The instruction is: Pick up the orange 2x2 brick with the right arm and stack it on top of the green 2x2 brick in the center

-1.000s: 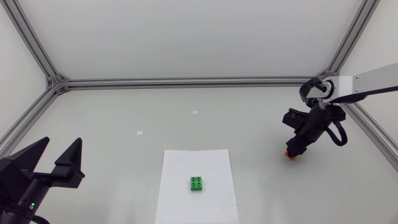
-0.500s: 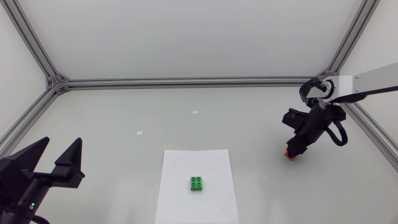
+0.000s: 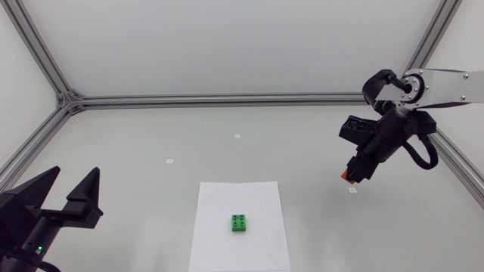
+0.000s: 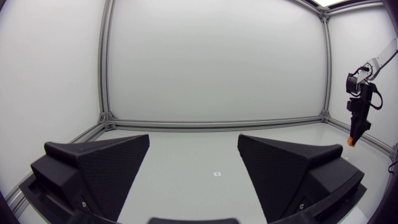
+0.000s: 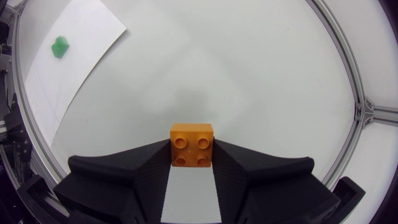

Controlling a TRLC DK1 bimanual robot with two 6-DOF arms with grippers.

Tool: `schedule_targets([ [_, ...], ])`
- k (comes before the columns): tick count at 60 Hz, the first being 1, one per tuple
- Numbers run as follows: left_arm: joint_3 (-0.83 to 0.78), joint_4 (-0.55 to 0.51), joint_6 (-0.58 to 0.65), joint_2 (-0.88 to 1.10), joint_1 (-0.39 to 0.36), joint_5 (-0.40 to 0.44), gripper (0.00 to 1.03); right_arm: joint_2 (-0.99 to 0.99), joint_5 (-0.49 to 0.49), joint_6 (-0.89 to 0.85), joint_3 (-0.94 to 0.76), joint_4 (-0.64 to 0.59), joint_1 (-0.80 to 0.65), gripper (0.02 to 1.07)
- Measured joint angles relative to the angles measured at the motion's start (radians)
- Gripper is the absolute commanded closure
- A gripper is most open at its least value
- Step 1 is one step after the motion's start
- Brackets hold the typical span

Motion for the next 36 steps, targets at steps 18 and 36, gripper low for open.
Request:
schedule_targets([
  [18,0.000,0.000,0.000,0.000,0.000,0.000,0.04,-0.151,0.000,-0.008,-0.049,-0.058,0.257,1.01],
  [36,0.000,0.000,0.000,0.000,0.000,0.000,0.04,-0.171,0.001,0.079,-0.087,-0.038,0.553,1.01],
])
